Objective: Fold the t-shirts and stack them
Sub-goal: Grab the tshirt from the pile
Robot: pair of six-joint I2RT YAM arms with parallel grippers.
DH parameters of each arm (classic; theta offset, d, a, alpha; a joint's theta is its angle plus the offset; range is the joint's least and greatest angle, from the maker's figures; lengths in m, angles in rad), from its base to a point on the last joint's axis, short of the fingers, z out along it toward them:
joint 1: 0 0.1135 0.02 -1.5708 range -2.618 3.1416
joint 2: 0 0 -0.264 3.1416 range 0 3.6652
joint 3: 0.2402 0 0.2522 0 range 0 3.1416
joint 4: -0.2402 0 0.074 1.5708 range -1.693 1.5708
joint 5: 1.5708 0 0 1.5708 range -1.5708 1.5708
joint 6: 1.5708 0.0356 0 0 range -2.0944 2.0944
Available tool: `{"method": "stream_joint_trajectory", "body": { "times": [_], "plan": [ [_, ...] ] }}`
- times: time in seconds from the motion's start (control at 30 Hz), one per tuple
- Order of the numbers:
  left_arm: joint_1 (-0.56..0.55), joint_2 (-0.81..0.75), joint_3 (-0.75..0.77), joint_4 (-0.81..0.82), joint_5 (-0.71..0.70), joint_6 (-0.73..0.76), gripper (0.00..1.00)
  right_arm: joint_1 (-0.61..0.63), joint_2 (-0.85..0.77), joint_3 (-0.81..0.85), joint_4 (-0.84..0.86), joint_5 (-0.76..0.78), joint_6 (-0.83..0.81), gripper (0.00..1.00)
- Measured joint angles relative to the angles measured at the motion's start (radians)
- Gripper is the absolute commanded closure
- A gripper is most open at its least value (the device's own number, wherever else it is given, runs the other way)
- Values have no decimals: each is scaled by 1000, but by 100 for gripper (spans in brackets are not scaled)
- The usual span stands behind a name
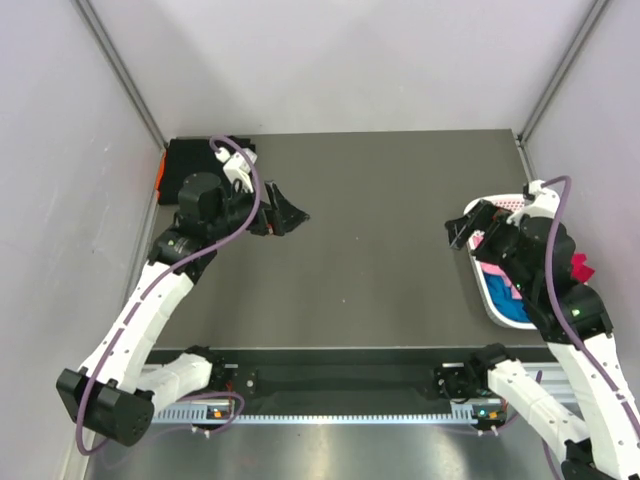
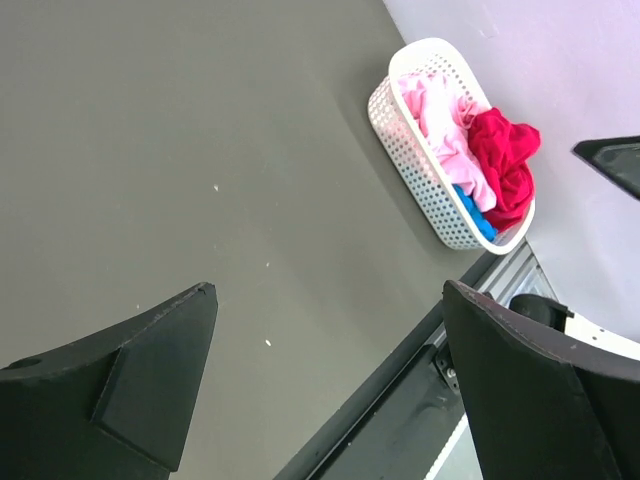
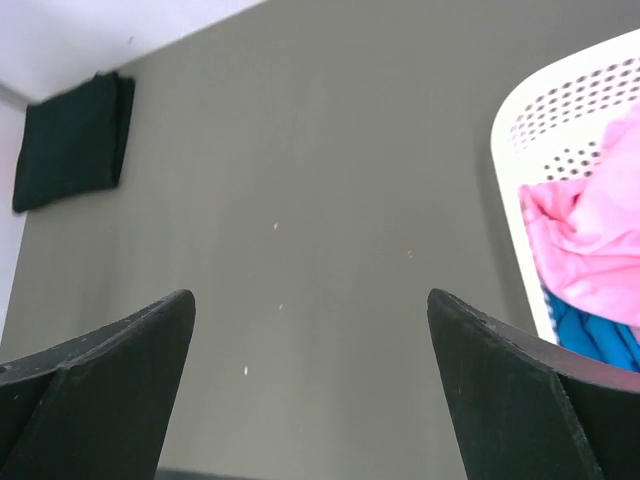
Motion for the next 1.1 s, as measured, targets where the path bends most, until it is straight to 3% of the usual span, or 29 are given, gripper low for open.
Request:
{"method": "stream_joint_trajectory", "body": {
  "times": [0.33, 0.57, 0.73, 0.87, 0.93, 1.1],
  "plan": [
    [0, 33, -55, -14, -16, 57, 1, 0, 18, 26, -79, 315, 72, 0],
    [0, 55, -146, 21, 45, 61, 2, -35, 173, 67, -162, 530, 90, 0],
    [-10, 40, -244, 76, 101, 40, 3, -250, 303, 63, -188, 620, 90, 1],
    [-15, 30, -259, 76, 95, 48, 6, -507, 322, -23, -131, 545, 52, 6],
    [-18, 24, -259, 75, 85, 54, 13, -613, 348, -66, -93, 486, 28, 5],
    [-33, 19, -259, 73, 62, 77, 13, -741, 468, -116, -3, 399, -26, 13]
  ]
}}
